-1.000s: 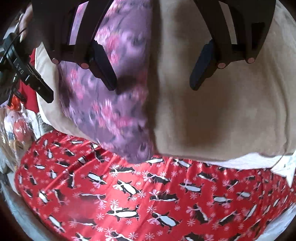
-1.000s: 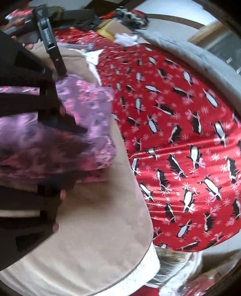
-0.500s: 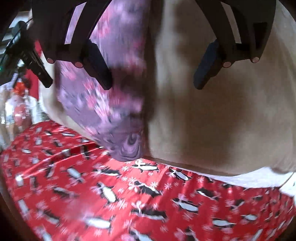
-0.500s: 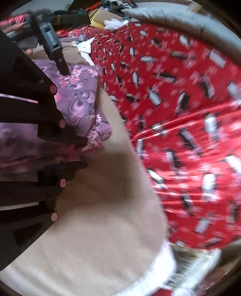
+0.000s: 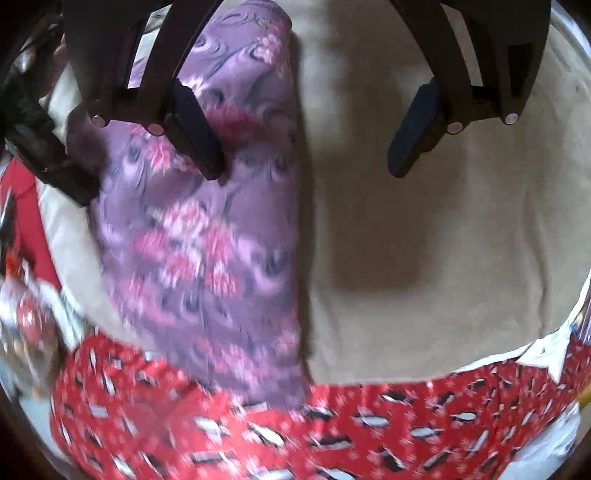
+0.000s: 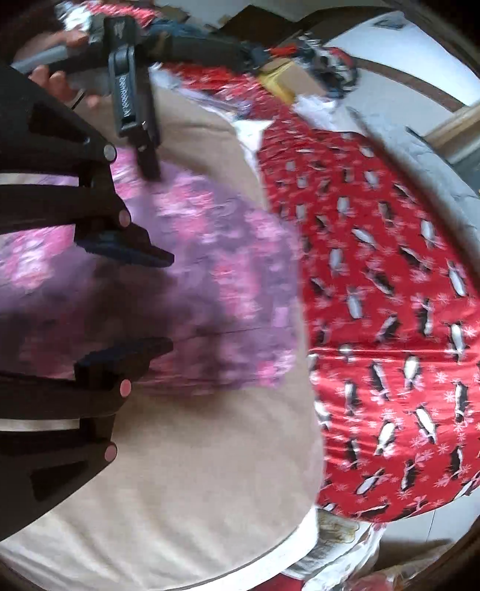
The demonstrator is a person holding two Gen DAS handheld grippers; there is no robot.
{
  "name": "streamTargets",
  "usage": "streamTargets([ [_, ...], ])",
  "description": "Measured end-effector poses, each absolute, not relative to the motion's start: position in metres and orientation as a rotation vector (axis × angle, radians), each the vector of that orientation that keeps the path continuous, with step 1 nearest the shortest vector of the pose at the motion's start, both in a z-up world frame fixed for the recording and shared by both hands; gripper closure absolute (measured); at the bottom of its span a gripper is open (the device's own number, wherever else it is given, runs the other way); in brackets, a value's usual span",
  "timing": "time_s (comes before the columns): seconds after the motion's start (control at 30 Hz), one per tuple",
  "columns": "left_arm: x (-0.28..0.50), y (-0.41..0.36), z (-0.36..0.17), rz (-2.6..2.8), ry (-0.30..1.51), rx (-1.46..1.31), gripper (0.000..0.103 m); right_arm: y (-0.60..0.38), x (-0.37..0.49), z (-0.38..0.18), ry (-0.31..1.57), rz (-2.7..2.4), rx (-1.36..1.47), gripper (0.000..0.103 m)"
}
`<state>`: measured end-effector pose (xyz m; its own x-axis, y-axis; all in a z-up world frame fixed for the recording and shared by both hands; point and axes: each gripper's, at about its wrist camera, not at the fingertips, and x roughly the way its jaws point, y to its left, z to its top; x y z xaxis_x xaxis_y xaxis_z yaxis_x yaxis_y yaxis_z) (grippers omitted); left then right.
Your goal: Fold small clothes
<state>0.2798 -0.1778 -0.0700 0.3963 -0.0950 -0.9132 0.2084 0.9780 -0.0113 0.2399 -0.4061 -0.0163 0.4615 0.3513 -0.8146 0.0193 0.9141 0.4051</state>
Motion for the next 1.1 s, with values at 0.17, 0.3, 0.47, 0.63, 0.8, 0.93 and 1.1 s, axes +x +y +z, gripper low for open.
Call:
streamTargets([
  [0.17, 0.264, -0.158, -0.065, -0.228, 1.225, 0.011, 0.011, -0.41, 0.215, 0.007, 1.036, 0.171, 0.396, 0.057],
  [0.3, 0.252, -0.159, -0.084, -0.224, 1.277, 0.031, 0.01, -0.414, 0.195, -0.012, 1.09, 0.125, 0.413, 0.058],
  [0.47, 0.244, -0.172, -0.075, -0.222, 1.242, 0.119, 0.009, -0.431, 0.183, -0.017, 1.117, 0.093, 0.523, 0.058],
  [0.63, 0.242, -0.173, -0.073, -0.209, 1.234, 0.114, 0.009, -0.443, 0.182, -0.012, 1.073, 0.107, 0.579, 0.055],
  [0.8, 0.245, -0.168, -0.076, -0.206, 1.247, 0.091, 0.009, -0.432, 0.176, -0.025, 1.113, 0.173, 0.581, 0.09],
  [0.93, 0.243, -0.169, -0.074, -0.205, 1.235, 0.101, 0.009, -0.439, 0.167, -0.007, 1.003, 0.183, 0.602, 0.094],
  [1.1, 0.243, -0.167, -0.076, -0.207, 1.235, 0.101, 0.009, -0.437, 0.17, -0.037, 1.119, 0.149, 0.609, 0.093],
])
